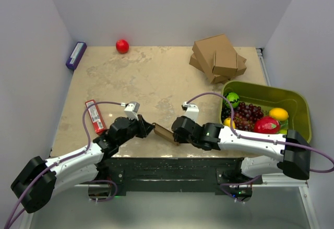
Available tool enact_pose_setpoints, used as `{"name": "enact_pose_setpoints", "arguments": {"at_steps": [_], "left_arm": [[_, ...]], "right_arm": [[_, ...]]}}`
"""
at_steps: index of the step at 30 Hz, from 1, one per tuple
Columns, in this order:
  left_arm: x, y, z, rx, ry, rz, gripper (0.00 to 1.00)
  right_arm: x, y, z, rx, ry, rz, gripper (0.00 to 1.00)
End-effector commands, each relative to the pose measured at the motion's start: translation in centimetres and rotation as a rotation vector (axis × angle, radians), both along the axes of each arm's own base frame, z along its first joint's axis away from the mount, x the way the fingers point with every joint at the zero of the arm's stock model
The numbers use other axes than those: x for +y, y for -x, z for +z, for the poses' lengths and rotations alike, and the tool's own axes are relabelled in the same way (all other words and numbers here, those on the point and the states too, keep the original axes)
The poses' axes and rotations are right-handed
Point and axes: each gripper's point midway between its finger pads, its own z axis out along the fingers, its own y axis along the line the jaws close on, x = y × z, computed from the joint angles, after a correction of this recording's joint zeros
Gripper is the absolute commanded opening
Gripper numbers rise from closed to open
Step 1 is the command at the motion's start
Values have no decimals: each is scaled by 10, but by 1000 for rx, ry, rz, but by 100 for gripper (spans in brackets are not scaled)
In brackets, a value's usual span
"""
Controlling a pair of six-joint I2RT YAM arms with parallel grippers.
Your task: Fold the paper box
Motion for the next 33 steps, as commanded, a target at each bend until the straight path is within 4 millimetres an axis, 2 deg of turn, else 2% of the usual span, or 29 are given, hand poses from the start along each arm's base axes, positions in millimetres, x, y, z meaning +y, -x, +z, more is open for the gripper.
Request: {"name": "enact_pose_setpoints", "arguments": {"at_steps": [1,5,17,27,30,33], "left_arm": [[-4,-4,9,-20,-8,-9,13],[-4,-4,10,-21,-7,-10,13],[-10,-9,28,-51,16,-19,14],[-13,-10,32,-63,28,-27,15],[-18,-11,34,-68,43,-42,18],[-25,-18,44,-87,52,-52,29]], "right_arm": [[-14,12,-28,58,113,16,28],[-22,13,-35,56,182,17,26],[-29,7,-36,24,271,19,22],[-28,5,-34,4,305,32,20],[-27,5,-35,5,310,35,19],[-27,4,-36,3,323,38,19]]}}
